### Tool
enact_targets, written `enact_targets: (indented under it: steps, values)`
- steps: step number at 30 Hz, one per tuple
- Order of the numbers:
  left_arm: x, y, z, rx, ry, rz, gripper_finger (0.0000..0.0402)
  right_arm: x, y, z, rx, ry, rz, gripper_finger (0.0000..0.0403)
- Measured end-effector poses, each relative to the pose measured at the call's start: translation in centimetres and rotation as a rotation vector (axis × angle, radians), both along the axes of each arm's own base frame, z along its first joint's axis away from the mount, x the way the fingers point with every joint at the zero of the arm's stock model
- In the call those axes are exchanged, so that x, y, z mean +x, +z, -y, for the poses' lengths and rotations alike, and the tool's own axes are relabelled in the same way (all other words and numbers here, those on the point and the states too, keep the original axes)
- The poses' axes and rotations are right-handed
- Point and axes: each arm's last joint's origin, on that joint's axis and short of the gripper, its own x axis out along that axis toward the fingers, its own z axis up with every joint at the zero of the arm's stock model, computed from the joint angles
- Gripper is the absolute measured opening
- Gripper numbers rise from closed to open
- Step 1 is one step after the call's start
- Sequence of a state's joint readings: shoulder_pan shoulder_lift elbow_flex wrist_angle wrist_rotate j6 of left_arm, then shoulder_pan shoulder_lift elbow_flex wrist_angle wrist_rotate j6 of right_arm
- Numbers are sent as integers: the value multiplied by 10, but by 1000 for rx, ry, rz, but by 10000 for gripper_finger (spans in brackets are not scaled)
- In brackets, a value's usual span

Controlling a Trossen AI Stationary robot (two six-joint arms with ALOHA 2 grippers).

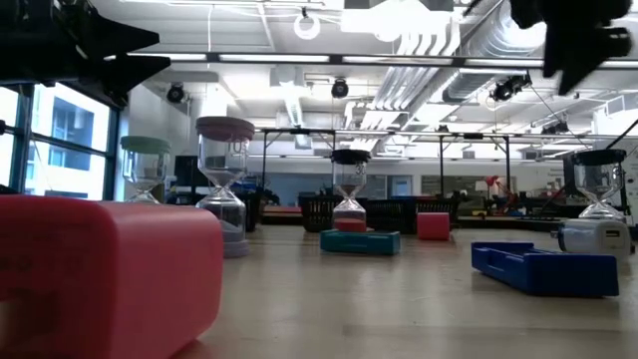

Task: Pick & Place Office items
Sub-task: Put the light green hourglass into the left black bin

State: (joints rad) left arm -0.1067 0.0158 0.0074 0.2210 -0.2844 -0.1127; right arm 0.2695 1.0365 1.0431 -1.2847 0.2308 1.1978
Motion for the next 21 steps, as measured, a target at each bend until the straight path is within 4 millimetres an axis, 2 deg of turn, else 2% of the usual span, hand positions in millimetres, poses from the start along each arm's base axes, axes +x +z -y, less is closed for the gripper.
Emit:
enact_targets:
  steps: [3,6,15,21]
  values:
    - [0,0,0,0,0,0,224,-5,-5,-2,29,-96,-97,225]
    - [0,0,0,0,0,0,224,-4,-7,-4,12,-99,-118,225]
    - [0,0,0,10,2,-2,224,1,-6,-7,51,-46,-81,225]
    - [0,0,0,9,2,-2,224,11,-3,-11,87,-33,30,225]
